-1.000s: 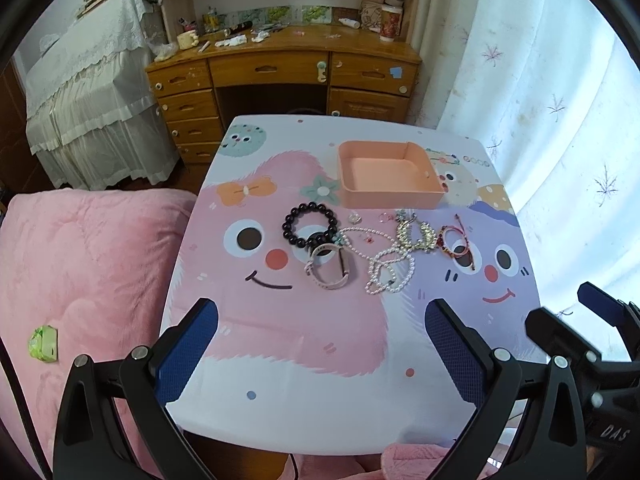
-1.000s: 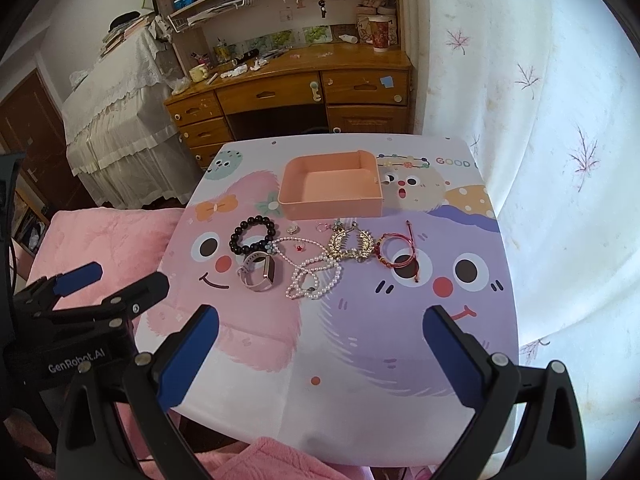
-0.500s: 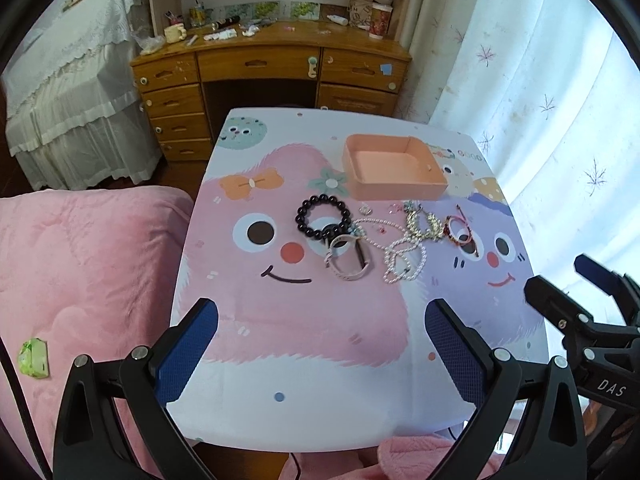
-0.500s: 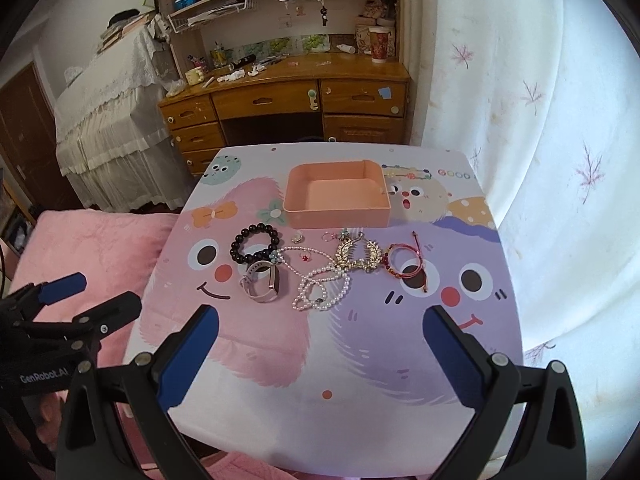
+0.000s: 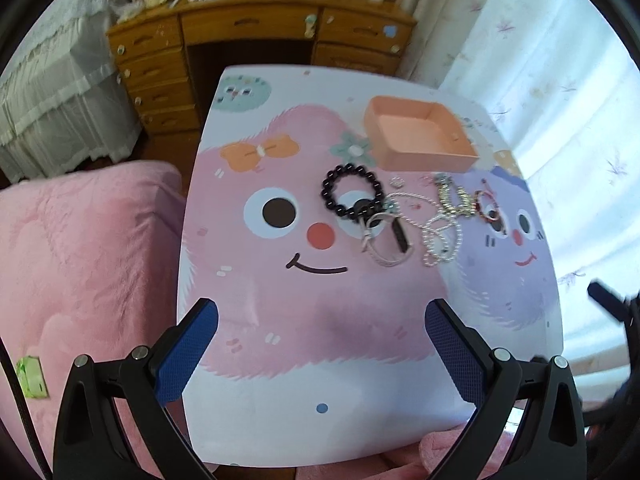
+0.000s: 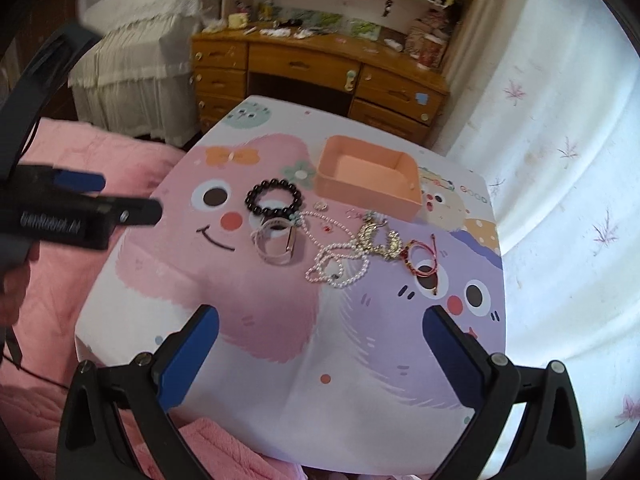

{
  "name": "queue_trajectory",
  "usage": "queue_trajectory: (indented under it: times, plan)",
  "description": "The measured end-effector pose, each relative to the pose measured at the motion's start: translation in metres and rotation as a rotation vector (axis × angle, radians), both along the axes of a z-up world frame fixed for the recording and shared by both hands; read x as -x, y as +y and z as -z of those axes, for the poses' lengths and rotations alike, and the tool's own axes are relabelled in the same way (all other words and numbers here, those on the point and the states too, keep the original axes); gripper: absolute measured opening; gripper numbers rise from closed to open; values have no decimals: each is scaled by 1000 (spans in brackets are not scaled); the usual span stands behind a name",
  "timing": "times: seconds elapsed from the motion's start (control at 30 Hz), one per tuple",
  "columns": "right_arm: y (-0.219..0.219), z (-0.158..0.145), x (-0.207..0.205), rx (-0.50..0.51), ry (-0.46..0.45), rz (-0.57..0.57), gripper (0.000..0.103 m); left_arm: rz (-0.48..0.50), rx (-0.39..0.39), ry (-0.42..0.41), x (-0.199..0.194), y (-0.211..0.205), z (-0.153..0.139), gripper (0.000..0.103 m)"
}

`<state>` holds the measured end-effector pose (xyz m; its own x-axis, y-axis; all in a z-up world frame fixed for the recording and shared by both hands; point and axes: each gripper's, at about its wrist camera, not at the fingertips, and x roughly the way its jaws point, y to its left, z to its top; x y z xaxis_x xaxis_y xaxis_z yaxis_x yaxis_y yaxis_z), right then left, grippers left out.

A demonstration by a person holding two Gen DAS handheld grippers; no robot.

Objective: Organize jewelry
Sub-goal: 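Grasp the black bead bracelet with the left gripper while the right gripper grasps the pink-strap watch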

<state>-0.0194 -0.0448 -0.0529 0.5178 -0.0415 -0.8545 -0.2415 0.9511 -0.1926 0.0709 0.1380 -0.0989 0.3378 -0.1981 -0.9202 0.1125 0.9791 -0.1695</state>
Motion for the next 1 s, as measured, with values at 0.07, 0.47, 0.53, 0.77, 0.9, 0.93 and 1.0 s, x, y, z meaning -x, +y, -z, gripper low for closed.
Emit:
queue_trajectory:
  times: [0.07, 0.47, 0.53, 0.77, 0.9, 0.93, 1.0]
  plan:
    - [5, 7, -3, -23, 24, -19, 88, -21, 24, 43, -14, 2, 8, 98]
    - [19, 61, -51, -87, 31, -73, 53, -133, 190, 287, -106, -16, 78, 73]
    - [16, 72, -64, -104, 33, -59, 44, -160, 233, 342, -119, -19, 95, 64]
    - [1, 110, -109, -233, 56, -3, 31, -249, 294, 481, -152, -30, 144, 50]
    - [4, 129, -122, -265, 105, -2, 28, -262, 270, 521, -160, -39, 160, 39]
    - [6, 133, -124, -257, 116, -4, 28, -267, 275, 526, -161, -39, 162, 39]
    - [9, 141, -127, -238, 135, 2, 28, -268, 275, 535, -163, -41, 165, 39]
